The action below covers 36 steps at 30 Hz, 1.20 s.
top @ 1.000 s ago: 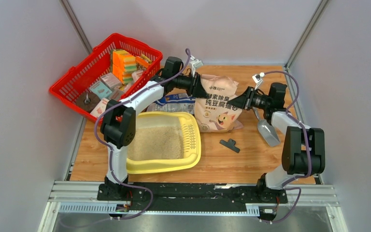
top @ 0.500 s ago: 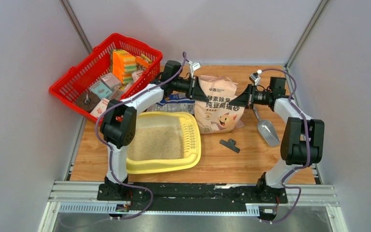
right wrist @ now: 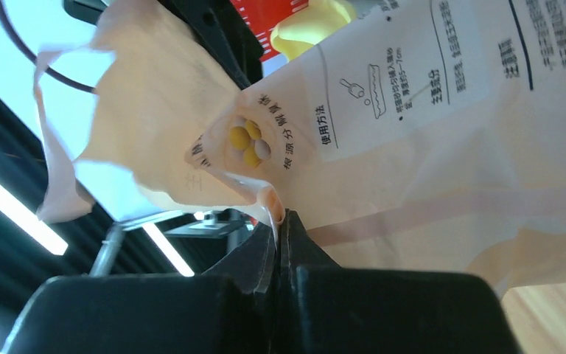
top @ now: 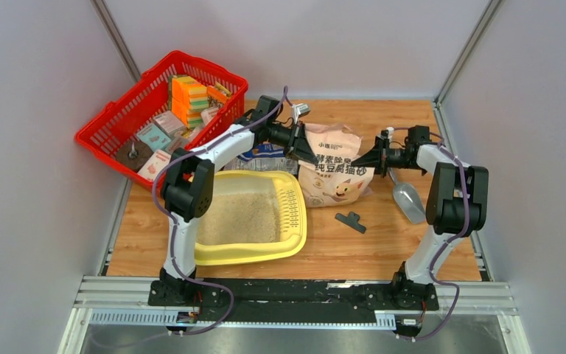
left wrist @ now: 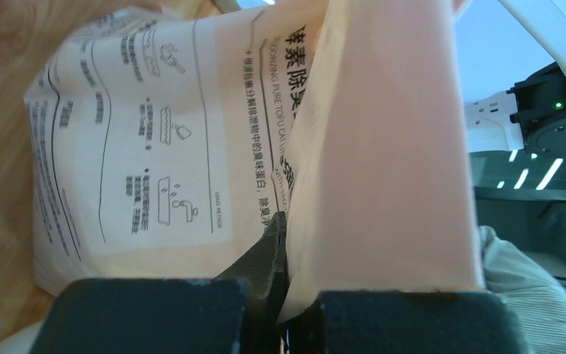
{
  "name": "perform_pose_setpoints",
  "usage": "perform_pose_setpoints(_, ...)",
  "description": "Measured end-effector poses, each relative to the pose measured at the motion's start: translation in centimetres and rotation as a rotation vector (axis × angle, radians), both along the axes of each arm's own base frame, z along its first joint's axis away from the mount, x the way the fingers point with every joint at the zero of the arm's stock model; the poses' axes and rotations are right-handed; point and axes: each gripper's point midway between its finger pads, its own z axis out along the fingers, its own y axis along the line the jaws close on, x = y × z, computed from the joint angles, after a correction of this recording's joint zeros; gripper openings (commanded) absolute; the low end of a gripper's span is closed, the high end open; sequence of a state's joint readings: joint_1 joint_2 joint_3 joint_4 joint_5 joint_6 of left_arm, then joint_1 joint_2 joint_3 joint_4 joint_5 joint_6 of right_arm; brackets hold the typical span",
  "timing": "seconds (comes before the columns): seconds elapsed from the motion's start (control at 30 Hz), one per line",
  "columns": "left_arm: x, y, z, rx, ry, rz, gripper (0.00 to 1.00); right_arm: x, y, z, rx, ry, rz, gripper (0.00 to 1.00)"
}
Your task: Fill the litter box with clean litter
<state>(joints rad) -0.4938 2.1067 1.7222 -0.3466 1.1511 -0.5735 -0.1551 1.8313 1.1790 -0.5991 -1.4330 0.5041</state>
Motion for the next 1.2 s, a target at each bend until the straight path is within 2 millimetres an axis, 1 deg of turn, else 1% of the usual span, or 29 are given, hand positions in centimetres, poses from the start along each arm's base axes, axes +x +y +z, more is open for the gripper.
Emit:
perform_pose_setpoints(0.1, -0.5, 0.3, -1.0, 0.015, 0.078, 0.010, 0.00, 0.1, 0.0, -0.3, 0.037, 0.112, -0.004, 0.00)
perform_pose_setpoints(0.2, -0.6, 0.5, -1.4, 0.015, 0.122, 0.023, 0.00, 0.3, 0.0, -0.5, 0.074, 0.210, -0.006, 0.00)
perform_pose_setpoints(0.33, -0.3, 0.7, -1.5, 0.014, 0.169, 0.047, 0.00, 0.8, -0.4, -0.6, 0.099, 0.273, -0.015, 0.00)
perform_pose_setpoints(0.37, -0.2, 0.8, -1.5, 0.016, 0.178, 0.055, 0.02, 1.1, -0.6, -0.5, 0.101, 0.280, -0.020, 0.00)
perform_pose_setpoints(0.43, 0.1, 0.9, -1.3, 0.019, 0.196, 0.069, 0.20, 1.6, -1.0, -0.2, 0.100, 0.271, -0.030, 0.00)
perform_pose_setpoints(0.47, 0.3, 1.0, -1.2, 0.019, 0.205, 0.075, 0.33, 1.9, -1.2, 0.0, 0.098, 0.268, -0.038, 0.00)
perform_pose_setpoints(0.5, 0.3, 1.1, -1.1, 0.020, 0.213, 0.078, 0.38, 2.1, -1.5, 0.0, 0.095, 0.266, -0.046, 0.00)
perform_pose_setpoints(0.53, 0.5, 1.3, -1.0, 0.019, 0.213, 0.081, 0.41, 2.2, -1.7, 0.0, 0.096, 0.269, -0.055, 0.00)
perform_pose_setpoints(0.57, 0.6, 1.6, -0.8, 0.021, 0.219, 0.087, 0.46, 2.3, -2.0, 0.0, 0.097, 0.279, -0.064, 0.00)
perform_pose_setpoints(0.7, 0.9, 2.6, -0.7, 0.038, 0.193, 0.108, 0.52, 2.1, -2.6, -0.2, 0.105, 0.306, -0.083, 0.00)
perform_pose_setpoints(0.87, 0.8, 3.5, -0.5, 0.078, 0.118, 0.117, 0.54, 1.8, -2.6, -0.4, 0.117, 0.336, -0.084, 0.00)
perform_pose_setpoints(0.97, 0.5, 4.4, 0.0, 0.096, 0.048, 0.111, 0.54, 1.9, -2.6, -0.4, 0.116, 0.333, -0.084, 0.00)
perform_pose_setpoints(1.07, -0.1, 5.5, 1.4, 0.102, -0.072, 0.091, 0.54, 1.9, -2.6, -0.3, 0.116, 0.332, -0.084, 0.00)
perform_pose_setpoints(1.2, -1.1, 7.5, 4.5, 0.102, -0.394, 0.039, 0.56, 1.8, -2.5, -0.3, 0.118, 0.349, -0.084, 0.00)
